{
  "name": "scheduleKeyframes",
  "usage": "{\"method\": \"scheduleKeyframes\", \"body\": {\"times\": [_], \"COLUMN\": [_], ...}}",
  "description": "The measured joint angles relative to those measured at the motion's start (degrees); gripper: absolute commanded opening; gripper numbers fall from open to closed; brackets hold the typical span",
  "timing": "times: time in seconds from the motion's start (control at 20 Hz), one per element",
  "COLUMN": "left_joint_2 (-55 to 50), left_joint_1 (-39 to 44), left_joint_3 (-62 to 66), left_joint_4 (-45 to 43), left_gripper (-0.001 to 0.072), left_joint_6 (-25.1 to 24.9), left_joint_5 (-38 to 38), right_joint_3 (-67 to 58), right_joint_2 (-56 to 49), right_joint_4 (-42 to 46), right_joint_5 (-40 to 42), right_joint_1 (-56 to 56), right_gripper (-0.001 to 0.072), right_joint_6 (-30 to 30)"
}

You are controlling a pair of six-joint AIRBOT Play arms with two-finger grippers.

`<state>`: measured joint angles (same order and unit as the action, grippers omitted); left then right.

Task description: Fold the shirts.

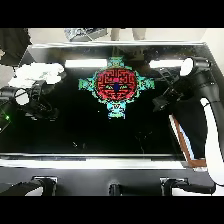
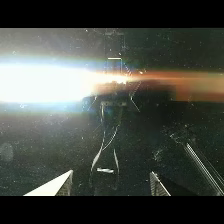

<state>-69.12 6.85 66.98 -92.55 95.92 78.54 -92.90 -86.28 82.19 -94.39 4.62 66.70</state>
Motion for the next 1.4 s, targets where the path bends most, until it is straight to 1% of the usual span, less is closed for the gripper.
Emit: {"method": "scheduleKeyframes", "body": {"times": [0.9,1.2,1.25,1.3,1.35,1.4], "left_joint_2": [-0.04,-0.90,-1.01,-1.05,-1.11,-1.16], "left_joint_1": [0.00,0.04,0.04,0.07,0.07,0.09], "left_joint_3": [0.02,0.00,-0.02,-0.04,-0.04,-0.04], "left_joint_4": [0.02,0.02,0.35,0.94,1.42,1.66], "left_gripper": [0.0587,0.0587,0.0587,0.0588,0.0598,0.0696], "left_joint_6": [0.00,0.07,0.09,0.09,0.09,0.09], "left_joint_5": [-0.04,-1.66,-1.81,-2.05,-2.71,-4.02], "right_joint_3": [0.00,0.00,0.02,0.00,0.00,0.02], "right_joint_2": [0.00,0.00,0.00,0.00,0.00,0.00], "right_joint_4": [-0.02,0.13,0.11,0.09,0.09,0.07], "right_joint_5": [0.07,5.97,6.86,7.87,9.01,10.29], "right_joint_1": [0.02,-0.09,-0.09,-0.09,-0.09,-0.09], "right_gripper": [0.0608,0.0613,0.0632,0.0693,0.0705,0.0705], "right_joint_6": [0.00,-0.72,-0.83,-0.94,-0.96,-1.01]}}
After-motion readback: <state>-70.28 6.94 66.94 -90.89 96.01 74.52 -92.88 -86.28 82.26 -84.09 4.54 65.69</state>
